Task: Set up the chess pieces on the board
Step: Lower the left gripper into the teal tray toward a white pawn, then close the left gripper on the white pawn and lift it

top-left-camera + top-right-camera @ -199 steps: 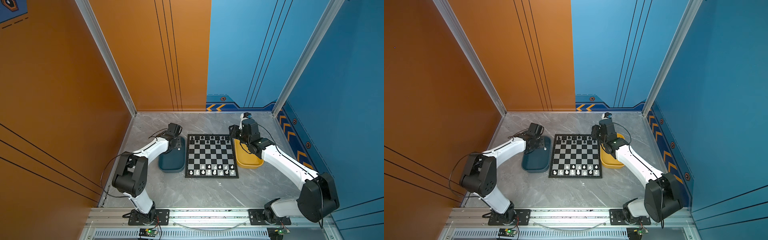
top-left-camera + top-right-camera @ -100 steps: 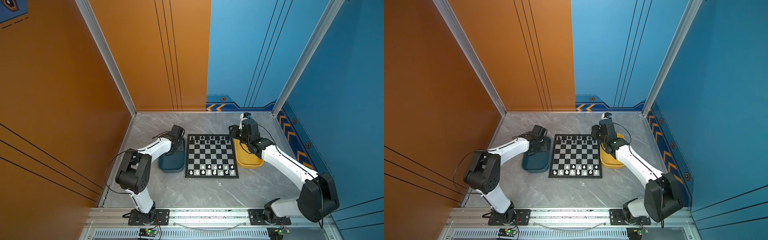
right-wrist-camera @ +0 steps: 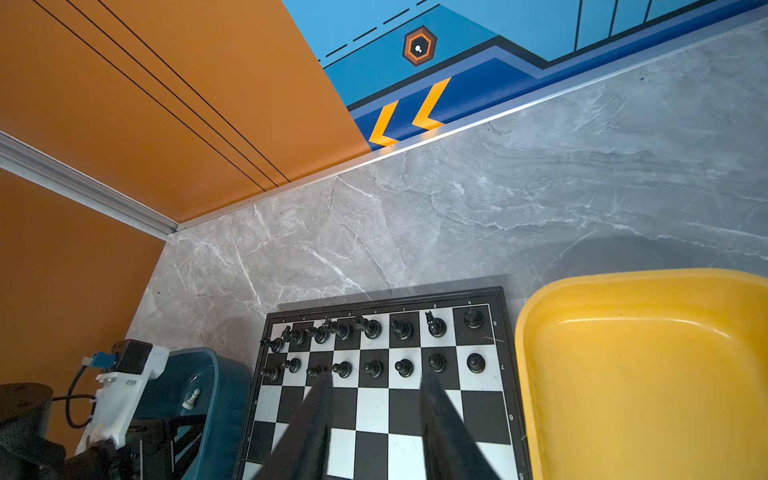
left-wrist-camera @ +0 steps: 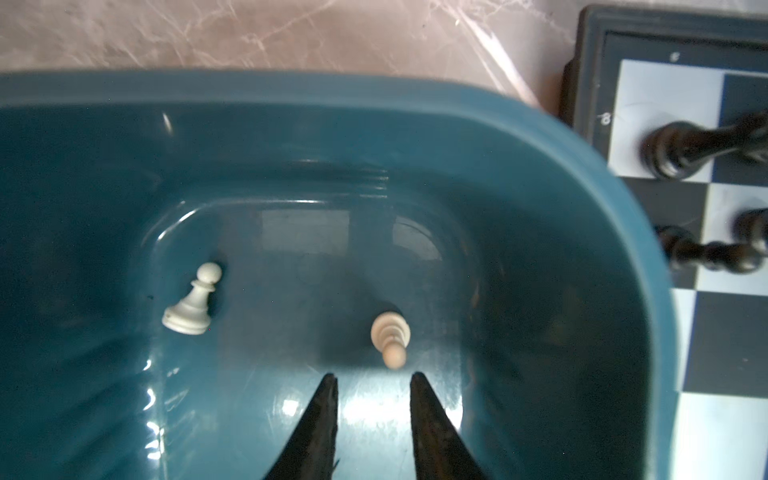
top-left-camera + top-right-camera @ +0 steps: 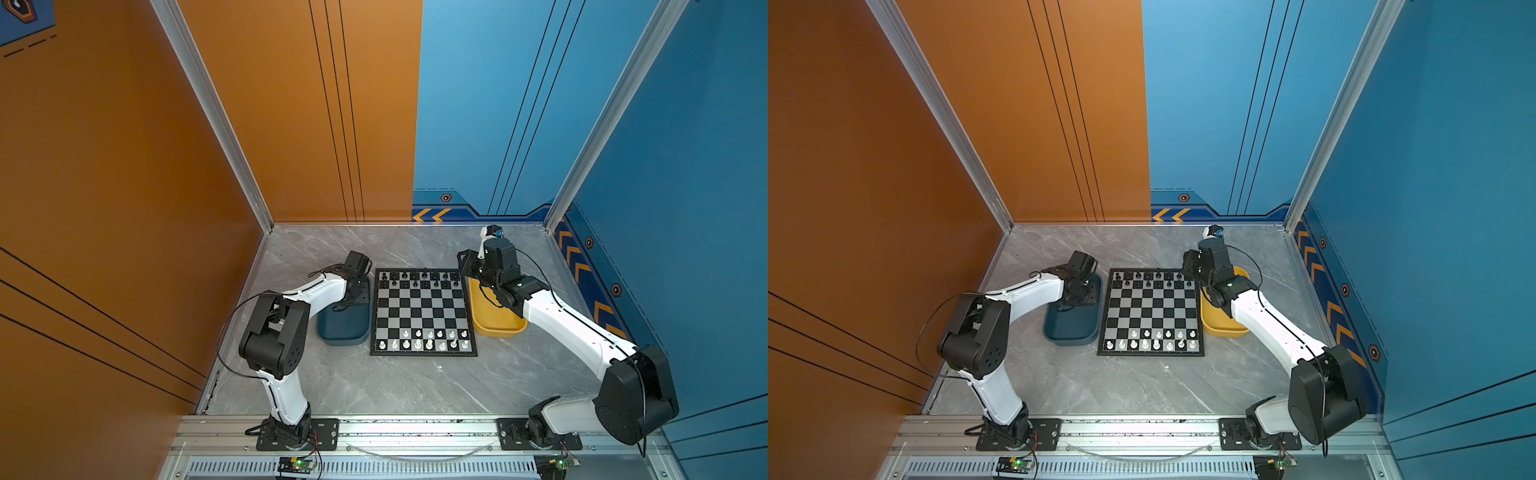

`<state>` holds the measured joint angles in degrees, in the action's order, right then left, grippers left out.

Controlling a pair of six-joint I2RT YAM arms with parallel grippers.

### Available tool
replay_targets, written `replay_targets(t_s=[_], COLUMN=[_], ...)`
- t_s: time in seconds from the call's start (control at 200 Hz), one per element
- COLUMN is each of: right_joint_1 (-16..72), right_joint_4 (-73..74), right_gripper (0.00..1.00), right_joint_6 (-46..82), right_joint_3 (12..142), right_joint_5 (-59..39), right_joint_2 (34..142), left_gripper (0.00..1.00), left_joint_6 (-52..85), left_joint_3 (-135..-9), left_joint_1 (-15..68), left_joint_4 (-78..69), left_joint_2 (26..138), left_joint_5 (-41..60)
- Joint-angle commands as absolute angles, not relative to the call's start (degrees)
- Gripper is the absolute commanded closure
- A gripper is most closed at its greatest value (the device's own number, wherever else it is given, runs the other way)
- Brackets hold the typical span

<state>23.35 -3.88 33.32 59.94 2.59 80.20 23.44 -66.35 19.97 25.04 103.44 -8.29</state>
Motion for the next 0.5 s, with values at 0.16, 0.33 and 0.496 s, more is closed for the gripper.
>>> replay_targets(t_s=[0.16, 0.33, 0.496], right_joint_1=[23.6, 23.5, 23.5], right_joint_4=[-4.4, -4.5, -4.6], right_gripper=[0.63, 0.63, 0.63], right_joint_6=[33.0, 33.0, 33.0], right_joint_3=[61.8, 61.8, 61.9], right_joint_5=[1.9, 1.9, 1.9], right_joint_2=[80.4, 80.4, 80.5], left_gripper=[0.73, 0.77, 0.85], left_joint_6=[23.3, 23.3, 23.3], left_joint_3=[-69.4, -69.7, -69.8], left_joint_1=[20.4, 20.4, 20.4], left_joint_4=[25.6, 25.7, 25.7], left_joint_2=[106.0, 106.9, 106.8], left_joint_5=[-7.5, -7.4, -7.7])
